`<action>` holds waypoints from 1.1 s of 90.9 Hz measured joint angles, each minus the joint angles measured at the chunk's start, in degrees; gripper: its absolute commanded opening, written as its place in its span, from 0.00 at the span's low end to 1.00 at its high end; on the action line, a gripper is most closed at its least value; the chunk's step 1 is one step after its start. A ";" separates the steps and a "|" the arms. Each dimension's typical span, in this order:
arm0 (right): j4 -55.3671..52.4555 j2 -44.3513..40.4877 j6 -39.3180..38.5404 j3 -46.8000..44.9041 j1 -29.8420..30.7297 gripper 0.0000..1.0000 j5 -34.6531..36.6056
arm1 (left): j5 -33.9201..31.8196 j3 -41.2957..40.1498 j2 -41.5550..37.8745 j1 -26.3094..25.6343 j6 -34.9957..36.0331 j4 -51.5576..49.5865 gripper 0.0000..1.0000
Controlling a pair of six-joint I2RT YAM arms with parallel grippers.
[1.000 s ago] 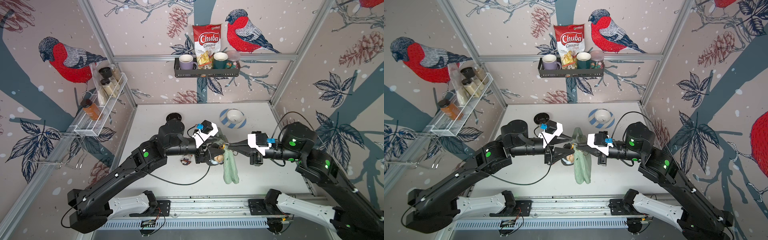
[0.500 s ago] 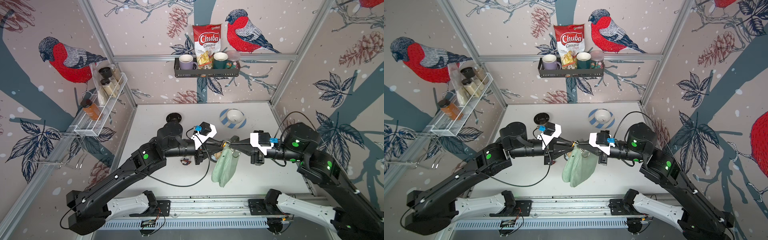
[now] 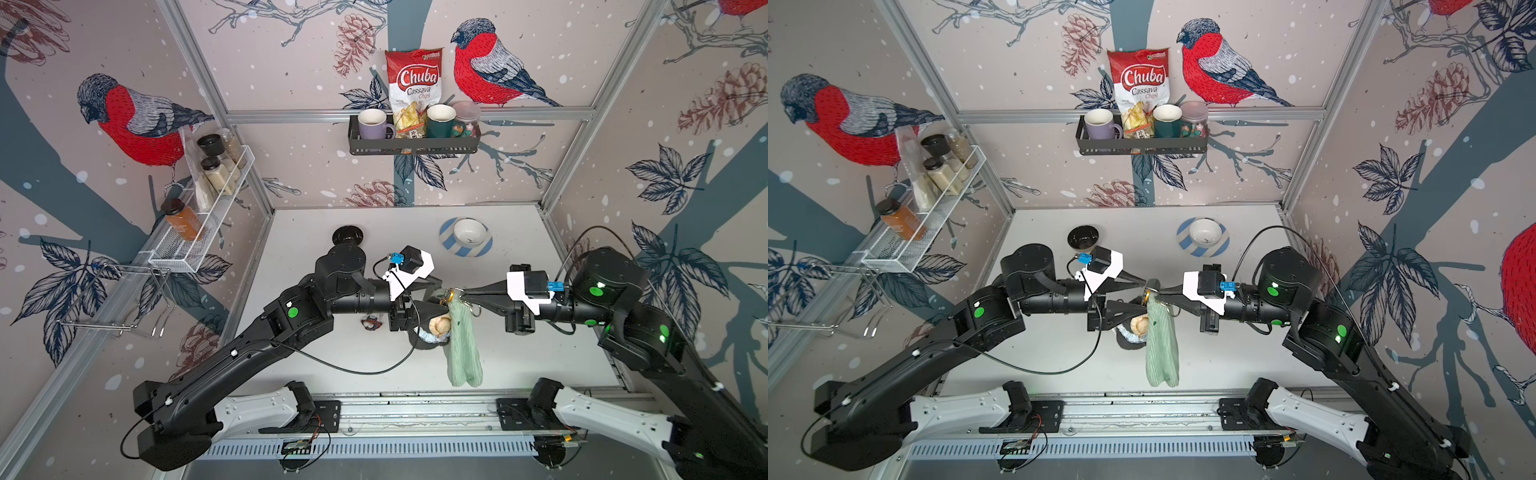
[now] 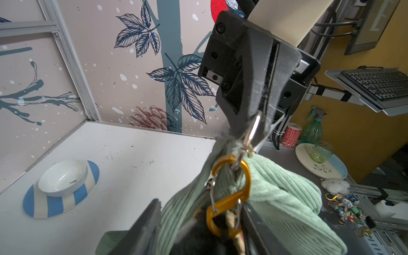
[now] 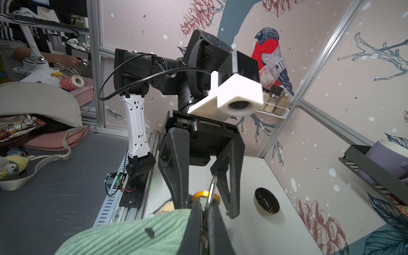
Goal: Remove the decoration from the bag
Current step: Remove the decoration item from the bag.
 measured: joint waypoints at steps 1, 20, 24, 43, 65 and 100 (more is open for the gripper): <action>0.00 -0.02 0.00 0.00 0.00 0.00 -0.11 | 0.17 0.00 0.09 0.00 -0.04 0.07 0.62; 0.13 -0.11 0.00 -0.04 0.00 0.00 -1.18 | 4.24 0.52 1.31 0.00 -1.60 1.09 0.35; 0.24 -0.17 0.00 -0.04 0.00 0.00 -1.18 | 4.81 0.59 1.31 0.00 -1.88 1.09 0.29; 1.25 -0.39 0.00 -0.11 0.00 0.00 -1.20 | 5.84 0.48 0.33 0.00 -1.70 1.36 0.14; 1.38 -0.20 0.02 -0.02 -0.02 0.00 -1.57 | 4.72 0.15 -0.94 0.00 -1.27 1.40 0.00; 0.48 2.89 2.93 2.45 -0.02 0.00 1.40 | 0.98 2.47 -1.33 0.00 1.09 -1.90 0.00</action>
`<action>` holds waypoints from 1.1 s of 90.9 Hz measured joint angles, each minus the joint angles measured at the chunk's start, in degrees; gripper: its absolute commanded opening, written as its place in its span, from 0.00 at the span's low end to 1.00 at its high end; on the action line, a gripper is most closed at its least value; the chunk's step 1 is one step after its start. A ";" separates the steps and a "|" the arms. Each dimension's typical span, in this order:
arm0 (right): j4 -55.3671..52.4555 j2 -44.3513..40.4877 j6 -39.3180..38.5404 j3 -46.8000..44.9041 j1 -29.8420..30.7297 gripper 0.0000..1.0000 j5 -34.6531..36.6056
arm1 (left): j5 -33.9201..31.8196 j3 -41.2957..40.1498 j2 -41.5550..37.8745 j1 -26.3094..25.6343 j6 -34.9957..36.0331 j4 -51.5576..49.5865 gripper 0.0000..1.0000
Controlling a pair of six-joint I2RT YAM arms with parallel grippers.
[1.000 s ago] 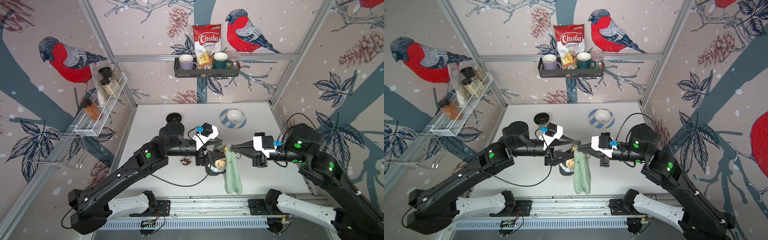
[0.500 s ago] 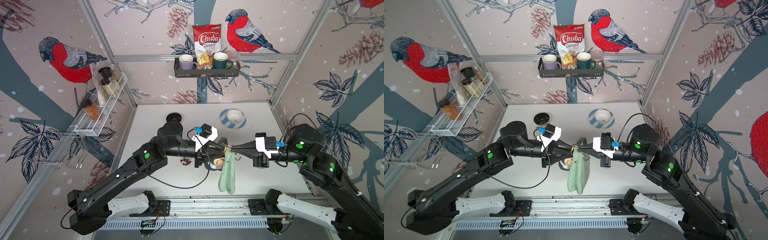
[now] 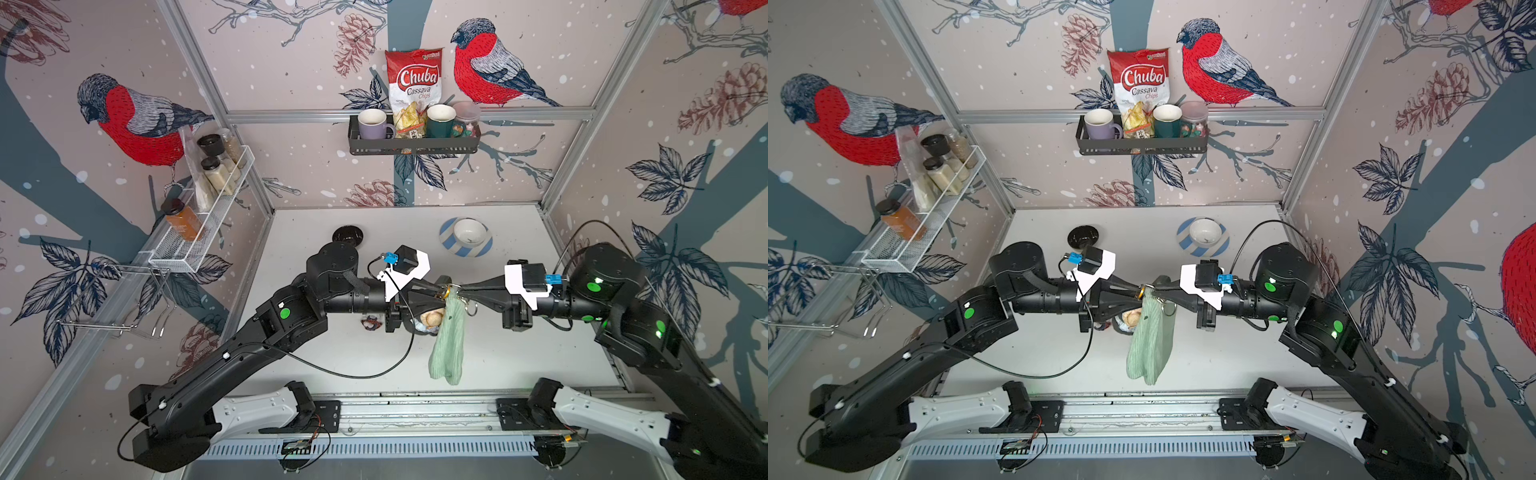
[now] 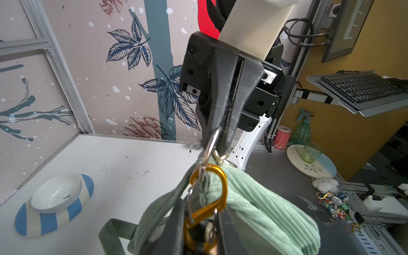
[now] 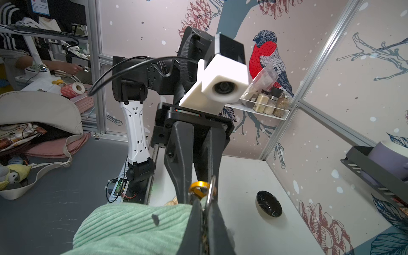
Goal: Remove the decoration from the bag
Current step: Remove the decoration item from the bag.
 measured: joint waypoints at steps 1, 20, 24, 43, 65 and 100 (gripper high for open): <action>-0.11 0.17 0.11 0.15 0.00 0.00 0.15 | 0.00 0.04 0.02 0.00 0.02 -0.02 0.00; -2.62 1.42 0.26 1.99 -0.02 0.00 2.56 | 0.44 2.45 1.31 0.00 0.11 -3.04 0.00; -3.13 1.49 0.24 2.25 -0.02 0.00 3.04 | 0.48 2.80 1.46 0.00 -0.09 -3.50 0.00; -4.72 2.71 0.04 2.93 0.00 0.00 4.07 | 0.68 3.82 1.46 0.00 -0.92 -5.75 0.00; -5.66 5.01 0.13 2.95 0.04 0.00 6.01 | 1.33 3.85 1.66 0.20 -2.62 -6.80 0.00; -5.40 5.42 0.24 2.23 -0.55 0.00 6.84 | 4.00 3.08 2.56 0.20 -5.86 -5.29 0.00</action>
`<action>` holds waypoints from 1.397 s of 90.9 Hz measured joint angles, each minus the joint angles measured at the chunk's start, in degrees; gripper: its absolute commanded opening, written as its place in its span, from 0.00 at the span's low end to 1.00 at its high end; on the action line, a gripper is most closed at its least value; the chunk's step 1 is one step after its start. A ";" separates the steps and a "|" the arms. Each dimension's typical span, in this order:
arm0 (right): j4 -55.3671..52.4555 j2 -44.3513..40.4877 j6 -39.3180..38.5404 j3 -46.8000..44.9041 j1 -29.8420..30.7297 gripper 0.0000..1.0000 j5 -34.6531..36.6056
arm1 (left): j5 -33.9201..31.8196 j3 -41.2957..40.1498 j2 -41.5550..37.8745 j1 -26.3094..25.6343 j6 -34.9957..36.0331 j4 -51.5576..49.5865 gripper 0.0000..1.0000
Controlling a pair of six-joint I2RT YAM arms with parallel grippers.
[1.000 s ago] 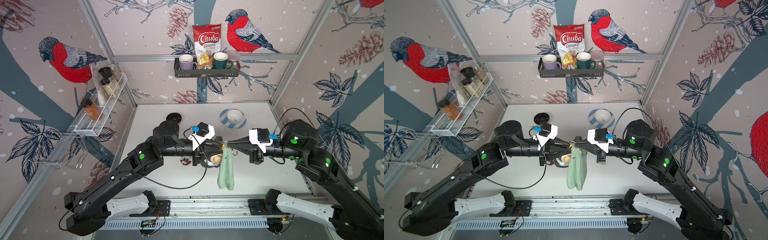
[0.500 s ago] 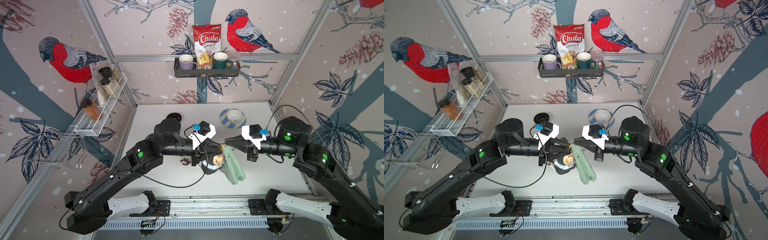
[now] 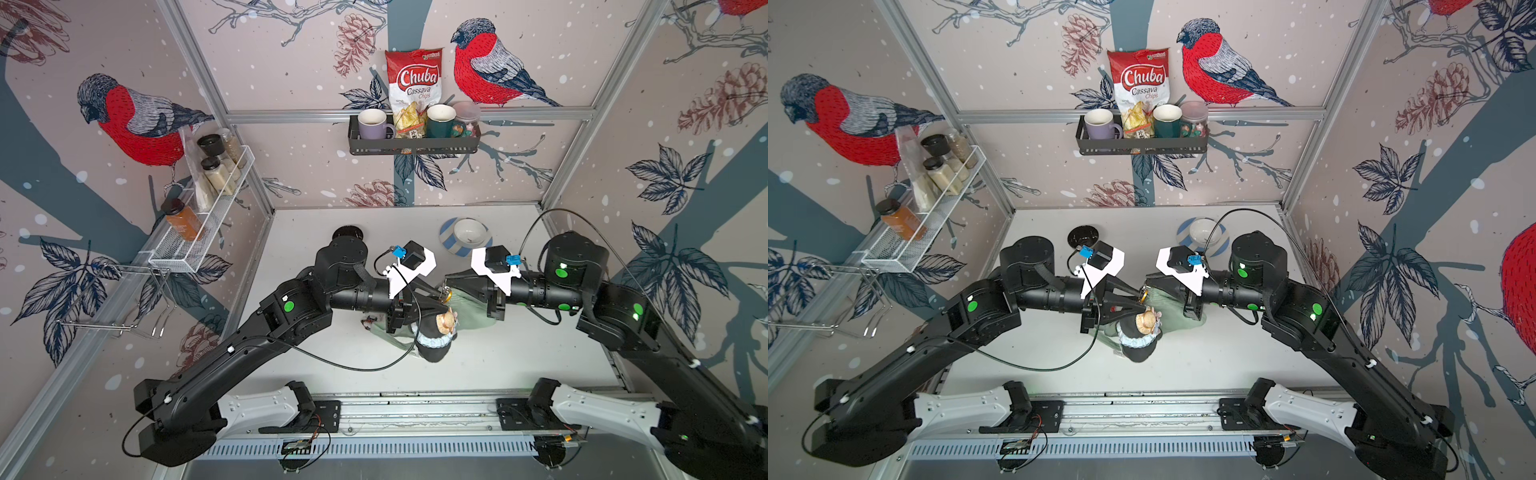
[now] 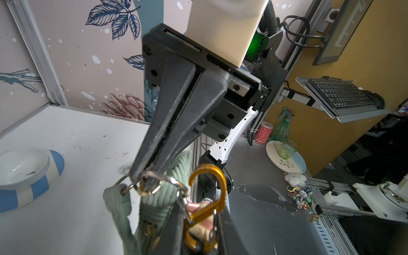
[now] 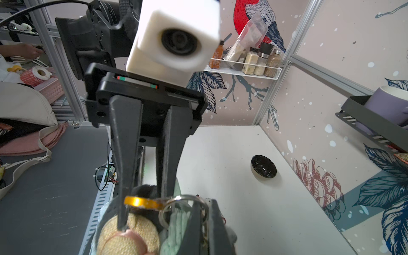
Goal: Remove the decoration from the bag
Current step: Remove the decoration item from the bag, then place the decoration item at the center of the board, then place the bag at the center of the board.
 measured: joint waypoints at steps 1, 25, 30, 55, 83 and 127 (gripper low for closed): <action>0.13 0.00 0.07 -0.09 -0.15 0.00 -0.13 | -0.04 0.00 0.00 0.00 -0.17 0.02 0.00; -0.13 -1.03 1.73 -1.22 -3.61 0.00 4.15 | 5.22 -2.60 -0.76 -0.20 0.07 2.56 0.00; 0.26 -1.51 1.97 -1.53 -4.74 0.00 4.85 | 5.66 -3.37 -1.03 0.00 0.07 2.58 0.00; 3.63 -0.85 3.32 -7.02 -8.92 0.00 5.70 | -1.90 -8.55 -2.08 4.72 -0.37 2.93 0.00; 12.28 4.90 10.16 -20.57 -16.39 0.52 7.13 | -22.56 -19.30 4.98 13.25 -5.64 3.96 0.37; 38.60 4.39 18.03 -46.27 -37.55 1.00 29.05 | -61.44 -42.97 -1.25 36.17 -7.74 25.59 0.96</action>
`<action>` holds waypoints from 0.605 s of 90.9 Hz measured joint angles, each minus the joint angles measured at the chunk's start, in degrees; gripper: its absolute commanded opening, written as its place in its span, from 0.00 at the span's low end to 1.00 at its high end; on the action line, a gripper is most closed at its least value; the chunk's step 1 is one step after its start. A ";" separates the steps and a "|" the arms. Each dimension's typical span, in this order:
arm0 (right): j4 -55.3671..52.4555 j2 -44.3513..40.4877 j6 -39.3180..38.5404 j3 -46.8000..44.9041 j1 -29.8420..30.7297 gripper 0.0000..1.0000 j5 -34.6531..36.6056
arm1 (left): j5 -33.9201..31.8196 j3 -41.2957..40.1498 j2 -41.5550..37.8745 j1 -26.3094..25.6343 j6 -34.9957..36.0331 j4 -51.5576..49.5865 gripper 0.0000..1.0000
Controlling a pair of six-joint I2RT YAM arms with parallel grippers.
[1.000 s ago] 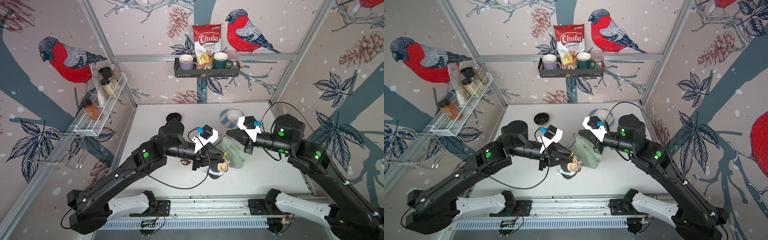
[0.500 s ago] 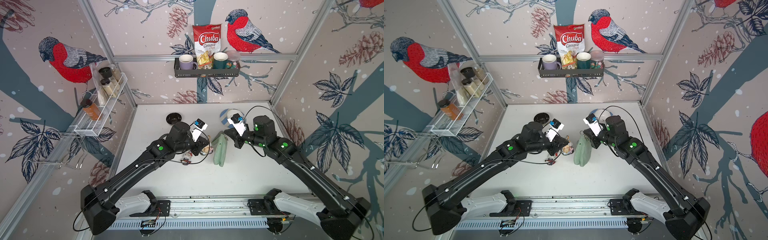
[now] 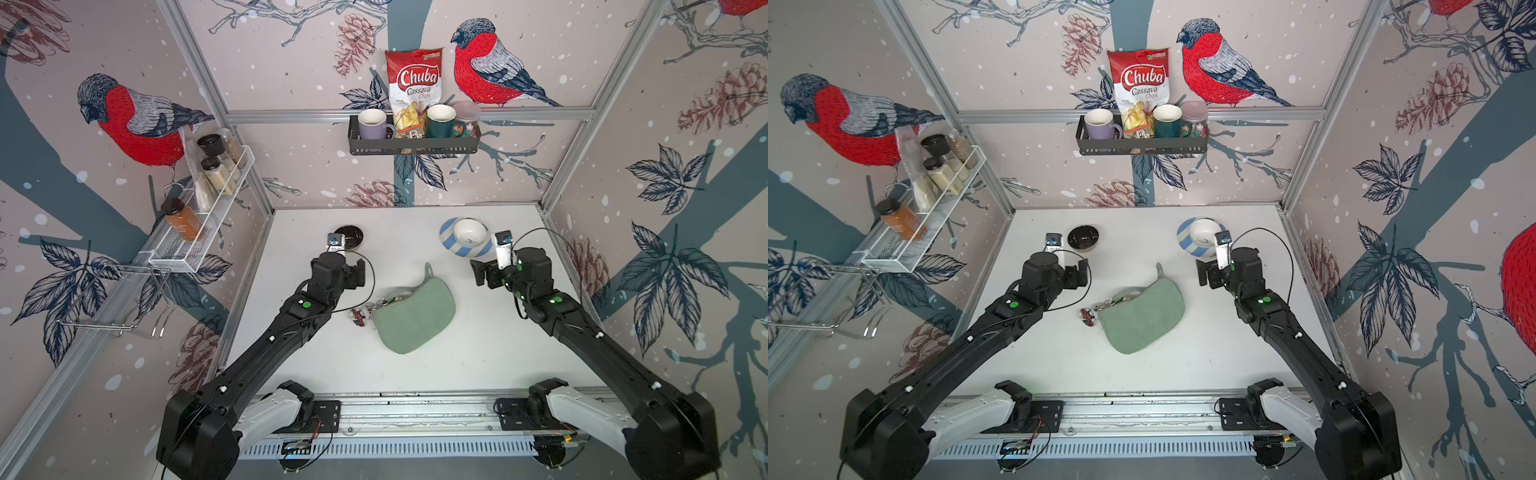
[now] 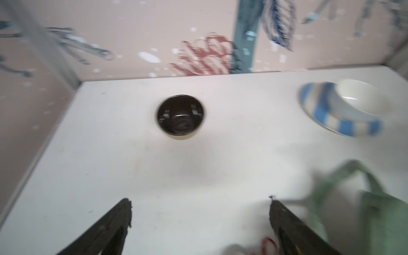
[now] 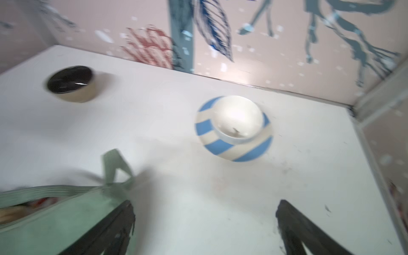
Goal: Remove the decoration from the bag
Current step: Place the bag at the center of the board, then reset both arms
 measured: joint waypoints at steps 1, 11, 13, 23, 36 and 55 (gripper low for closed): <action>1.22 0.31 0.15 -0.98 -0.85 1.00 0.66 | -0.76 -0.87 0.17 0.68 0.09 0.87 0.96; 10.56 4.42 1.90 -7.63 -6.95 1.00 2.45 | -5.20 -9.16 3.89 4.24 2.29 12.28 0.96; 12.28 5.60 2.25 -8.33 -7.74 1.00 2.45 | -5.73 -10.82 5.18 4.55 3.34 15.13 0.96; 21.99 12.52 3.82 -10.84 -10.71 1.00 3.72 | -8.13 -15.41 11.82 6.05 8.72 26.93 0.96; 36.44 23.74 6.21 -14.69 -13.42 1.00 5.55 | -9.88 -20.17 21.00 7.50 12.20 44.57 0.96; 43.52 25.00 6.21 -14.82 -10.80 1.00 9.09 | -9.25 -21.86 26.88 8.48 14.05 59.47 0.96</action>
